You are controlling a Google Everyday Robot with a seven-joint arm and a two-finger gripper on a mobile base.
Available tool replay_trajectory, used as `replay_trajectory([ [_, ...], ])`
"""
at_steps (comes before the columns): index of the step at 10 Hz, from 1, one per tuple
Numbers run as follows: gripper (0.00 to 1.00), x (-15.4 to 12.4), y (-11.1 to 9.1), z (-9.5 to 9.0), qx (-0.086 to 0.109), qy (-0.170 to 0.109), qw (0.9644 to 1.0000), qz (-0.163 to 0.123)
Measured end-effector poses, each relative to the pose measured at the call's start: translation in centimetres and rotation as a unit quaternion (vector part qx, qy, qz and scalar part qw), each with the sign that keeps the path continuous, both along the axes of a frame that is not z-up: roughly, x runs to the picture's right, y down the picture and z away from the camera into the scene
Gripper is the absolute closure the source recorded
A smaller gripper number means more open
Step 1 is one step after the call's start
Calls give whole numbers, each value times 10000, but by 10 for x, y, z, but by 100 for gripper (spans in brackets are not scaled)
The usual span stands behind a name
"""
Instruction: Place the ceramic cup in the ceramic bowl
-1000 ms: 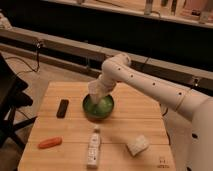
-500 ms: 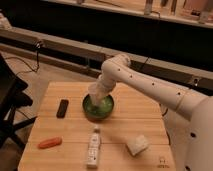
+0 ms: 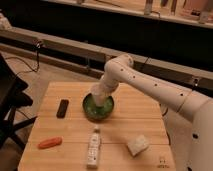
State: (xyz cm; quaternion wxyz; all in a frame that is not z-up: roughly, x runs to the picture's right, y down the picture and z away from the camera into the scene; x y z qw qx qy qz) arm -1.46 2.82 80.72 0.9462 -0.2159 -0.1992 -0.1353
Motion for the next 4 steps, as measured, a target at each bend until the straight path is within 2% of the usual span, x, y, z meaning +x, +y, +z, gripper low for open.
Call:
replay_trajectory([
  [1,27,-3,0,0,-3,1,10000,0],
  [2,23,2,1,2,-5,11,10000,10],
  [3,25,7,1,2,-1,14,10000,16],
  [4,35,8,0,2,2,11,10000,7],
])
